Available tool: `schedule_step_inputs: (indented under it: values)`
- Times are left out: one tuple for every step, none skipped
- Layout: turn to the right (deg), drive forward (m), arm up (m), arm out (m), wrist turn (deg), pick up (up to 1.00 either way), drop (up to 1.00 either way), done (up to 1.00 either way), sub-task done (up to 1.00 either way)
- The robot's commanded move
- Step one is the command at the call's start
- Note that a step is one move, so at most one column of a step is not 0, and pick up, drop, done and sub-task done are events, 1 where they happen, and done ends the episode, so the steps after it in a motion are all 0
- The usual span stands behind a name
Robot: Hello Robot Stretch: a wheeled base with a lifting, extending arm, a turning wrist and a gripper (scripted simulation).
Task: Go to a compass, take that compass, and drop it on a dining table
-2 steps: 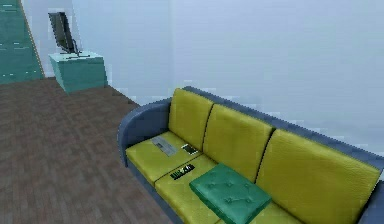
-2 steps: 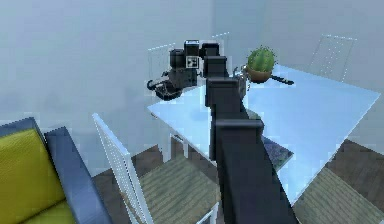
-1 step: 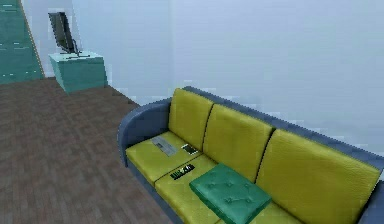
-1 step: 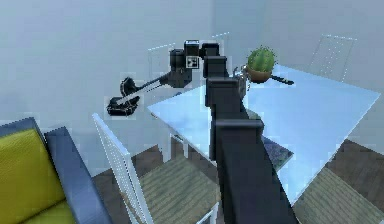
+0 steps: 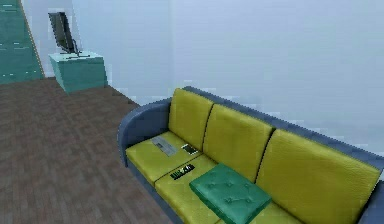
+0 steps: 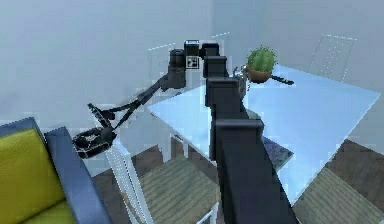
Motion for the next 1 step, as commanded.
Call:
schedule_step_inputs:
  values:
    - [0.0,0.00,0.00,0.00,-18.0,0.00,0.00,0.00,0.00]
